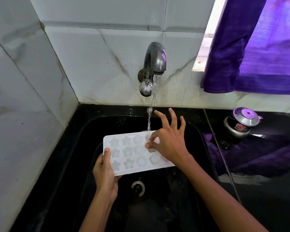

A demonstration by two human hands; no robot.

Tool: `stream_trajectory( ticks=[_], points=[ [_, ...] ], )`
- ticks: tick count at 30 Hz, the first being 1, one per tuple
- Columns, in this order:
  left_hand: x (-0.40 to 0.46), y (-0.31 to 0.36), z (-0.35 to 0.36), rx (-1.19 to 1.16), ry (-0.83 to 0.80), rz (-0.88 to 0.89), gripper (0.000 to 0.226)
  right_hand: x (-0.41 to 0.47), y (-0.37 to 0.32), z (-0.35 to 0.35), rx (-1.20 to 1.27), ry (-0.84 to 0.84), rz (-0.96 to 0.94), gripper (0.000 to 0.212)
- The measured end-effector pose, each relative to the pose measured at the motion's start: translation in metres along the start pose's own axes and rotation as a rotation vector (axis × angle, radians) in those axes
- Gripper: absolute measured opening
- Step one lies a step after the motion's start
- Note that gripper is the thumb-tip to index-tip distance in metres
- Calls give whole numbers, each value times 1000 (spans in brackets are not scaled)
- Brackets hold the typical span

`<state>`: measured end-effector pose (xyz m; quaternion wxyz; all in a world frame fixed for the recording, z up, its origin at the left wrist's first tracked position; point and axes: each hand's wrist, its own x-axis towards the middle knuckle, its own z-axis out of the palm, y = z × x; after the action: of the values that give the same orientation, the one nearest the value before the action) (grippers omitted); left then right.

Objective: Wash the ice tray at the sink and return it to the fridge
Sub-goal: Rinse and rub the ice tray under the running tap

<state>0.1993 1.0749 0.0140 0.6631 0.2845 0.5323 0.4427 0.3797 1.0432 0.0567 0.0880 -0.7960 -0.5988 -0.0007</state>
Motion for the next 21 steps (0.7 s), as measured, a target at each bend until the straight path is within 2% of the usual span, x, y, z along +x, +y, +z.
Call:
stream_trajectory(
  ticks=[7, 14, 17, 21],
  points=[
    [7, -3, 0, -14, -4, -27, 24, 1, 0, 4, 7, -127, -62, 27],
    [12, -8, -4, -26, 40, -11, 24, 3, 2, 4, 107, 104, 32, 29],
    [14, -6, -4, -40, 58, 1, 23, -6, 1, 11, 154, -9, 17, 28],
    [15, -3, -1, -56, 73, 11, 20, -16, -1, 17, 117, -204, -18, 41]
  ],
)
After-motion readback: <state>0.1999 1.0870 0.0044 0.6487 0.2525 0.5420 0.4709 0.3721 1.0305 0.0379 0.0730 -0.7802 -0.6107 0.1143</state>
